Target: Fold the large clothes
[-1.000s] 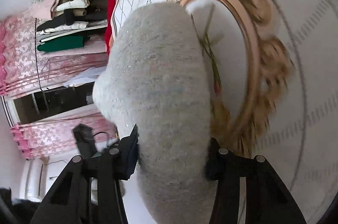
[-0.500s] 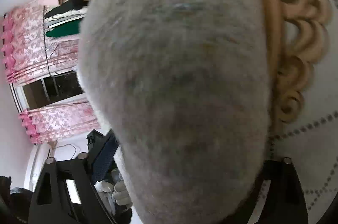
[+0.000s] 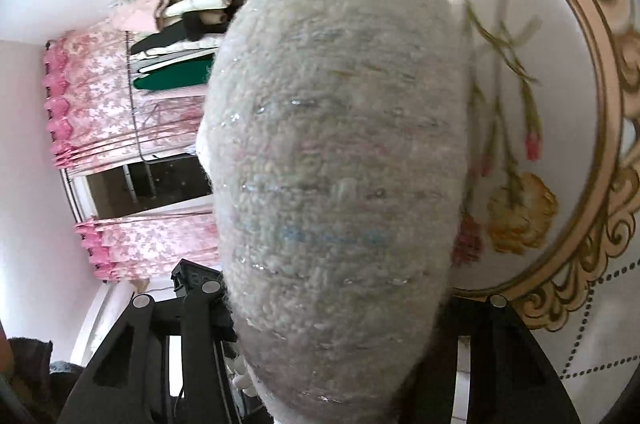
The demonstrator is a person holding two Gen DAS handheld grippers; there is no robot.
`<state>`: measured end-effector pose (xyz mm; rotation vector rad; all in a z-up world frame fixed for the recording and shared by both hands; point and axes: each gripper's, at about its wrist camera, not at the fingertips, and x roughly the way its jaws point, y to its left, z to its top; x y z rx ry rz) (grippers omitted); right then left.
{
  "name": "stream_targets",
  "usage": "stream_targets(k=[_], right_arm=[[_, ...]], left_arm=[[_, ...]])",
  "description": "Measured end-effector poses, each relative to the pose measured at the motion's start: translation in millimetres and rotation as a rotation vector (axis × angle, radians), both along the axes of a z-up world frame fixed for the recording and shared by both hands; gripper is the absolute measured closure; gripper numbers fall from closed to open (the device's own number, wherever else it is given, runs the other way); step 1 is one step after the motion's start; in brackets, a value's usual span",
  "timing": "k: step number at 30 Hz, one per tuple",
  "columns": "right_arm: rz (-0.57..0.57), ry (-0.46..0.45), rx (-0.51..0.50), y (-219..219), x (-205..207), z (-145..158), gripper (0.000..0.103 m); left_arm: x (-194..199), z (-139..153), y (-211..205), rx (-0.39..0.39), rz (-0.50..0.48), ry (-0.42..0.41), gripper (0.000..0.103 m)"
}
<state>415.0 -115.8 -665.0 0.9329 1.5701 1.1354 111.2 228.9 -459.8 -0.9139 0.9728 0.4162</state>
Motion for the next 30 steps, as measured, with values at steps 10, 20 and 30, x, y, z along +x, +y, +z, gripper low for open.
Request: stream_targets(k=[10,20,30], right_arm=[[-0.092,-0.111,0.062,-19,95,87,0.048],[-0.239,-0.229,0.091,-73,319,170,0.048],[-0.312,-0.076,-0.138,-142,500,71,0.048]], left_arm=[[143,69,-2,0.045,-0.14,-0.143,0.091],[386,137,-24,0.07,-0.285,-0.333,0.091],[548,15,-66,-0.007,-0.436,-0.123,0.091]])
